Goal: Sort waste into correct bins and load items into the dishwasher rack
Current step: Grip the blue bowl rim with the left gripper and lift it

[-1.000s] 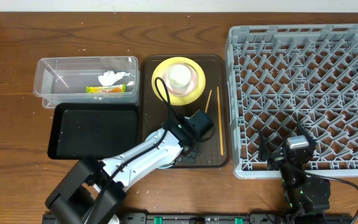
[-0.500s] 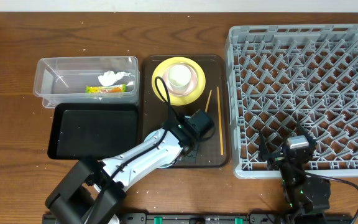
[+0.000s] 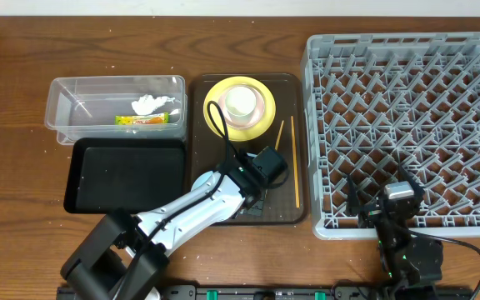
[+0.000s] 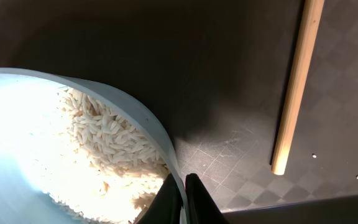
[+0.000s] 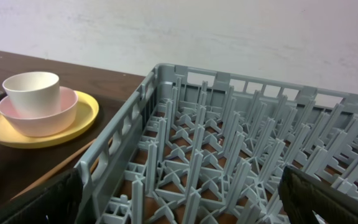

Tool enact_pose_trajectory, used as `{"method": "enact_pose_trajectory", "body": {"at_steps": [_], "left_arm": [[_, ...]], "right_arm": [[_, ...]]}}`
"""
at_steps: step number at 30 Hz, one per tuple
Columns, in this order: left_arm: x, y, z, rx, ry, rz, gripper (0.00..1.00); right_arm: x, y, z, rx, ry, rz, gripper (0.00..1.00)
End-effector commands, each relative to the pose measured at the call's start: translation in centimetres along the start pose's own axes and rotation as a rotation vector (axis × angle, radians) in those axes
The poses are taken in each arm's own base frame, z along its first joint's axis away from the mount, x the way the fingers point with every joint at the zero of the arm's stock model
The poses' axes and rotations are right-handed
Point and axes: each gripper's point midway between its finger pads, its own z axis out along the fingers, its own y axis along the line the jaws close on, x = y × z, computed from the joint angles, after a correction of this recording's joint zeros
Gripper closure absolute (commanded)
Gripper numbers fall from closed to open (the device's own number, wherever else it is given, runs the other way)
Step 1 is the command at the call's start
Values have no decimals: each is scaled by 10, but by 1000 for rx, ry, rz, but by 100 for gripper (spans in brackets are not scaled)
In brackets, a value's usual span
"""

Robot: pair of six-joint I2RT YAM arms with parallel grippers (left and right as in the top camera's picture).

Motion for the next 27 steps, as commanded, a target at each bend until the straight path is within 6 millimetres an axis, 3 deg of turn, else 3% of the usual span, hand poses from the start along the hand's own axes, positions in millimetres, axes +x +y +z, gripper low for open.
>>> {"method": "enact_pose_trajectory", "body": {"at_steps": [1,27], "left_arm": [[-11,0,-4,-15,-42,8,94],[-40,-9,-28,30,-174,122,94]], "right_arm": [[0,2,0,-5,-1,-11,1],[0,2,0,-5,-1,-11,1]]}}
